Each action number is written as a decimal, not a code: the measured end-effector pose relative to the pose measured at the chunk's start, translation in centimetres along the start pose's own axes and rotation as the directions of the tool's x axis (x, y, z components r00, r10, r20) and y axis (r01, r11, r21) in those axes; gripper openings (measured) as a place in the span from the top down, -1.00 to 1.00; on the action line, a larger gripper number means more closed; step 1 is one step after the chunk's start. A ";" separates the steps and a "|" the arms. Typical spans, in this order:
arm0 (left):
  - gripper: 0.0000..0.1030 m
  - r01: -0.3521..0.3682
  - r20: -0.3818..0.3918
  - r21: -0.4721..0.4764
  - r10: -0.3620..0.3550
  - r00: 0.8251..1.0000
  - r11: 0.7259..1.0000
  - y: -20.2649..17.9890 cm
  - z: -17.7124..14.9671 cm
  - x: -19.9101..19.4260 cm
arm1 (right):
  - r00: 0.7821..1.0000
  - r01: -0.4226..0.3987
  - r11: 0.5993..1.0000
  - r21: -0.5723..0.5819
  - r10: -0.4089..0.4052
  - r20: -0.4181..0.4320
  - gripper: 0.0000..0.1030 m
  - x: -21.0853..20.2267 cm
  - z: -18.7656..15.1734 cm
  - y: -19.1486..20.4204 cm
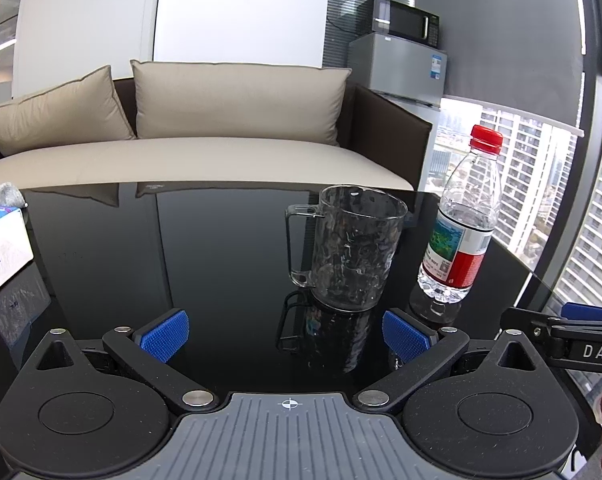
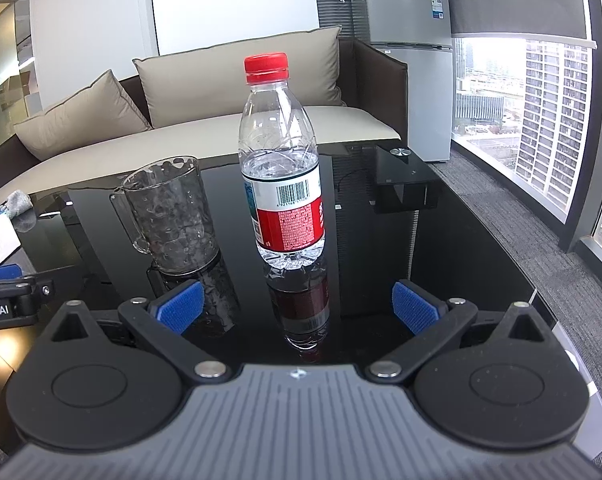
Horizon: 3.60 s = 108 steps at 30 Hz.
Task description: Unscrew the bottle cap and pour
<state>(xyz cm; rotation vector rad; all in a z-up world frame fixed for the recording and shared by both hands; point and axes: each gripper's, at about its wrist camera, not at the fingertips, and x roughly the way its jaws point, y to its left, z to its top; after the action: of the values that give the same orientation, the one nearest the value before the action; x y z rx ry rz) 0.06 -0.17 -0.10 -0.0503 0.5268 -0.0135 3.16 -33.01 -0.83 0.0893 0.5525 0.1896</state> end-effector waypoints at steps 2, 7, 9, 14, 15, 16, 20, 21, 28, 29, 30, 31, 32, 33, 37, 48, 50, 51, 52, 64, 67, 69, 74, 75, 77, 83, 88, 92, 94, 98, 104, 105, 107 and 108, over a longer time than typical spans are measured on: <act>-0.99 0.000 0.000 0.000 0.000 1.000 1.000 -0.1 0.0 0.1 | 1.000 0.001 1.000 -0.003 -0.001 0.001 -0.99 0.0 0.0 0.0; -0.99 -0.002 -0.003 0.000 0.002 1.000 1.000 -0.2 0.0 0.2 | 1.000 0.003 1.000 -0.009 -0.003 0.005 -0.99 0.1 -0.1 0.0; -0.99 -0.001 -0.005 -0.001 0.001 1.000 1.000 -0.1 0.2 0.1 | 1.000 0.002 1.000 -0.009 -0.002 0.004 -0.99 0.2 0.0 -0.1; -0.99 -0.001 -0.005 0.000 0.001 1.000 1.000 0.1 0.3 0.0 | 1.000 0.002 1.000 -0.011 -0.002 0.004 -0.99 0.2 0.0 -0.1; -0.99 -0.001 -0.006 -0.001 0.001 1.000 1.000 0.2 0.3 0.0 | 1.000 0.002 1.000 -0.010 -0.002 0.003 -0.99 0.3 0.0 -0.1; -0.99 -0.001 -0.007 -0.002 0.001 1.000 1.000 0.2 0.3 0.0 | 1.000 0.002 1.000 -0.011 -0.002 0.003 -0.99 0.2 0.0 -0.1; -0.99 -0.002 -0.007 -0.001 0.002 1.000 1.000 0.2 0.4 0.0 | 1.000 0.003 1.000 -0.011 -0.003 0.002 -0.99 0.1 -0.1 0.0; -0.99 -0.002 -0.006 0.000 0.002 1.000 1.000 0.1 0.4 -0.1 | 1.000 0.003 1.000 -0.011 -0.003 0.003 -0.99 0.0 -0.1 0.1; -0.99 0.002 -0.009 -0.001 -0.002 1.000 1.000 0.6 0.6 -0.1 | 1.000 0.003 1.000 -0.009 -0.003 -0.001 -0.99 0.2 0.0 -0.2; -0.99 0.002 -0.010 -0.002 -0.002 1.000 1.000 0.7 0.6 0.0 | 1.000 0.003 1.000 -0.009 -0.003 -0.001 -0.99 0.2 0.0 -0.1; -0.99 0.003 -0.010 -0.002 -0.003 1.000 1.000 0.8 0.7 0.0 | 1.000 0.003 1.000 -0.009 -0.003 -0.001 -0.99 0.1 -0.1 -0.1; -0.99 0.000 -0.005 0.000 0.000 1.000 1.000 0.2 0.4 -0.1 | 1.000 0.003 1.000 -0.009 -0.003 -0.001 -0.99 0.1 -0.1 0.0; -0.99 -0.001 -0.003 0.001 0.001 1.000 1.000 0.0 0.3 -0.1 | 1.000 0.003 1.000 -0.010 -0.003 -0.001 -0.99 0.0 -0.1 0.0; -0.99 -0.001 -0.003 0.002 0.001 1.000 1.000 0.0 0.3 -0.1 | 1.000 0.004 1.000 -0.010 -0.004 -0.002 -0.99 0.0 -0.1 0.1; -0.99 -0.001 -0.004 0.001 0.001 1.000 1.000 0.1 0.3 -0.1 | 1.000 0.005 1.000 -0.008 -0.005 -0.004 -0.99 0.3 0.1 -0.1; -0.99 -0.001 -0.004 0.000 0.001 1.000 1.000 0.2 0.3 -0.1 | 1.000 0.008 1.000 -0.007 -0.008 -0.008 -0.99 0.7 0.2 -0.2; -0.99 0.000 -0.004 0.000 0.000 1.000 1.000 0.2 0.3 -0.1 | 1.000 0.008 1.000 -0.007 -0.008 -0.007 -0.99 0.8 0.2 -0.2; -0.99 0.000 -0.004 0.000 0.000 1.000 1.000 0.2 0.3 -0.1 | 1.000 0.008 1.000 -0.007 -0.008 -0.007 -0.99 0.8 0.2 -0.2; -0.99 0.000 -0.004 0.001 0.000 1.000 1.000 0.2 0.3 -0.1 | 1.000 0.009 1.000 -0.007 -0.009 -0.008 -0.99 0.9 0.2 -0.1; -0.99 0.001 -0.004 0.002 -0.001 1.000 1.000 0.3 0.2 -0.1 | 1.000 0.011 1.000 -0.006 -0.011 -0.006 -0.99 0.8 0.1 -0.1; -0.99 0.002 -0.004 0.001 -0.002 1.000 1.000 0.3 0.3 0.0 | 1.000 0.014 1.000 -0.006 -0.014 -0.007 -0.99 0.9 0.1 -0.1; -0.99 0.004 -0.005 0.002 -0.004 1.000 1.000 0.3 0.2 0.0 | 1.000 0.018 1.000 -0.003 -0.018 -0.007 -0.99 0.6 0.1 -0.4; -0.99 0.018 -0.007 0.009 -0.018 1.000 1.000 0.0 0.1 0.0 | 1.000 0.024 1.000 -0.011 -0.024 -0.005 -0.99 0.7 0.2 -0.5; -0.99 0.024 -0.008 0.010 -0.024 1.000 1.000 -0.1 0.1 0.0 | 1.000 0.027 1.000 -0.015 -0.027 -0.002 -0.99 0.7 0.3 -0.6; -0.99 0.035 -0.009 0.014 -0.035 0.999 0.999 -0.2 0.1 0.0 | 0.999 0.035 0.999 -0.023 -0.035 0.008 -0.99 0.7 0.5 -1.0; -0.99 0.088 -0.017 0.033 -0.088 0.996 0.996 -1.1 0.0 0.0 | 0.997 0.077 0.996 -0.051 -0.076 0.029 -0.99 1.0 1.3 -2.4; -0.99 0.143 -0.018 0.036 -0.143 0.990 0.989 -2.5 -0.1 0.3 | 0.993 0.110 0.993 -0.043 -0.108 0.044 -0.99 1.2 2.0 -4.1; -0.99 0.171 -0.008 0.062 -0.171 0.985 0.983 -4.1 0.0 0.8 | 0.992 0.117 0.993 -0.009 -0.117 0.044 -0.99 1.3 2.5 -5.6; -0.99 0.183 -0.004 0.074 -0.183 0.983 0.980 -5.0 0.0 1.1 | 0.992 0.120 0.993 0.004 -0.120 0.044 -0.99 1.2 2.7 -6.3; -0.99 0.214 -0.009 0.096 -0.215 0.977 0.972 -7.2 0.1 2.2 | 0.990 0.130 0.991 0.015 -0.131 0.045 -0.99 1.0 2.9 -7.4; -0.99 0.251 -0.016 0.126 -0.251 0.968 0.960 -9.4 0.2 3.3 | 0.986 0.161 0.986 0.039 -0.162 0.037 -0.99 0.8 2.8 -8.6; -0.99 0.256 -0.018 0.130 -0.255 0.967 0.958 -9.7 0.2 3.5 | 0.985 0.166 0.985 0.045 -0.167 0.037 -0.99 0.8 2.9 -8.8; -0.99 0.266 -0.021 0.139 -0.265 0.964 0.954 -10.1 0.2 3.7 | 0.984 0.170 0.984 0.057 -0.173 0.039 -0.99 0.8 2.9 -9.3; -0.99 0.266 -0.019 0.143 -0.266 0.964 0.953 -10.4 0.2 3.9 | 0.984 0.173 0.983 0.062 -0.175 0.041 -0.99 0.7 3.0 -9.4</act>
<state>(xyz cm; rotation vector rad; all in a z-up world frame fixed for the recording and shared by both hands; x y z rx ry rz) 3.54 -10.62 -1.30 0.0209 0.5147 -0.3150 6.75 -42.21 0.05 0.1014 0.5168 0.0007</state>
